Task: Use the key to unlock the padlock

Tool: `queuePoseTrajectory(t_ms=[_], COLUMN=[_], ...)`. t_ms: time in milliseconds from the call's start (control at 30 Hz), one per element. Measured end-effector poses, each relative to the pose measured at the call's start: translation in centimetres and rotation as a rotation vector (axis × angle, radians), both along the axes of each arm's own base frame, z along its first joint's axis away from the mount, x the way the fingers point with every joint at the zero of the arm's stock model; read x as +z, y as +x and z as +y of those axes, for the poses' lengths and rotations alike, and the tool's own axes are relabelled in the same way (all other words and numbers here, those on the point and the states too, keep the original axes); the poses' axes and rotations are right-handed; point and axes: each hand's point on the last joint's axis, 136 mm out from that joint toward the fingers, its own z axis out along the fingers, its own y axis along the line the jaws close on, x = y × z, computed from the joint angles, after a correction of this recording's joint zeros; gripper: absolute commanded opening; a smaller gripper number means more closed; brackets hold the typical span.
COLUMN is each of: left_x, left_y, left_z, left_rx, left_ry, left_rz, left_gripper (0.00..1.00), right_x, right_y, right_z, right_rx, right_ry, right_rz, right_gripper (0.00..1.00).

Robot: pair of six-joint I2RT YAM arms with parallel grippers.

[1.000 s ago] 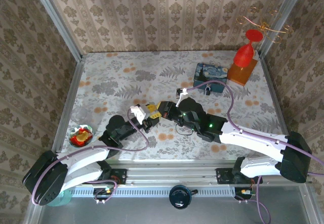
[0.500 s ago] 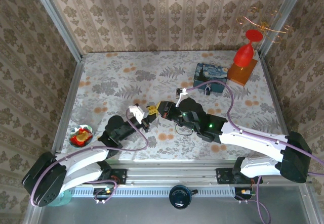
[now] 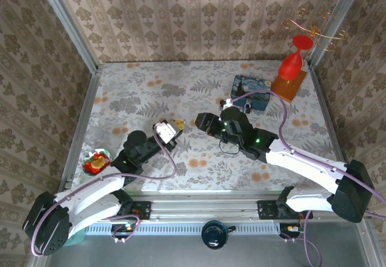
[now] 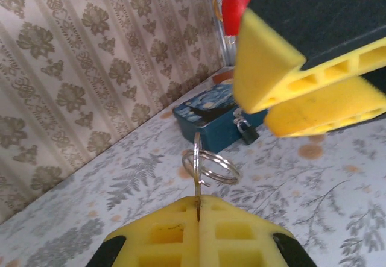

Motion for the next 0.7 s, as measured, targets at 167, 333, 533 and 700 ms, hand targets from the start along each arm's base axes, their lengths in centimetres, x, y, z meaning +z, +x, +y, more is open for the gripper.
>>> queuePoseTrajectory(t_ms=[167,333,533,700], left_x=[-1.0,-1.7,-1.1,-2.1], left_y=[1.3,2.0,1.2,0.4], left_z=[-0.2,-1.3,-2.7,-3.7], left_rx=[0.019,-0.021,-0.141,-0.226], left_ry=[0.129,0.252,0.324,0.367], left_rz=[-0.057,-0.133,-0.265,-0.310], left_gripper=[0.00,0.00,0.00,0.00], right_x=[0.3,0.7,-0.1,-0.8], right_y=[-0.7,-1.1,-1.5,-1.8], right_z=[-1.2,-2.3,-3.0,-2.3], right_rx=[-0.008,-0.027,-0.042,-0.022], right_ry=[0.007,0.026,0.038,0.084], right_rz=[0.011,0.015,0.037,0.071], right_gripper=[0.56,0.55,0.52,0.53])
